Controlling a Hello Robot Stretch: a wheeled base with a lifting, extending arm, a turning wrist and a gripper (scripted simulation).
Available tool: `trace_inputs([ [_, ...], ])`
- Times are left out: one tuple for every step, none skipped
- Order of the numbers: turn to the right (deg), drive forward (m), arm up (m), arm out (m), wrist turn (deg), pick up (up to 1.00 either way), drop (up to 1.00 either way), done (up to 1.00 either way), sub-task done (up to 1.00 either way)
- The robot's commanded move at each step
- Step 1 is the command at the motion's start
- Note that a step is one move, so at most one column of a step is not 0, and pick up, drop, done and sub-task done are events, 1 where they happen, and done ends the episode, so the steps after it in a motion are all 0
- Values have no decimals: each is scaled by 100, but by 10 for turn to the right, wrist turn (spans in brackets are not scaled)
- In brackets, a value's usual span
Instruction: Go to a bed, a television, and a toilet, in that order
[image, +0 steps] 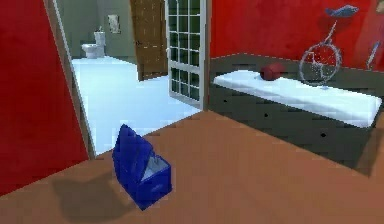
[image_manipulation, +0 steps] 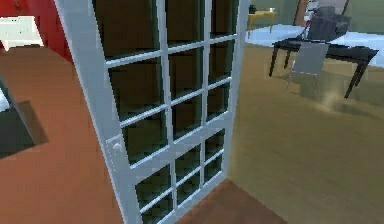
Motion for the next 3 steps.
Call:
trace_inputs([
  [0, 50, 0, 0, 0, 0, 0, 0, 0],
  [450, 0, 0, 0, 0, 0, 0, 0, 0],
  [0, 60, 0, 0, 0, 0, 0, 0, 0],
])
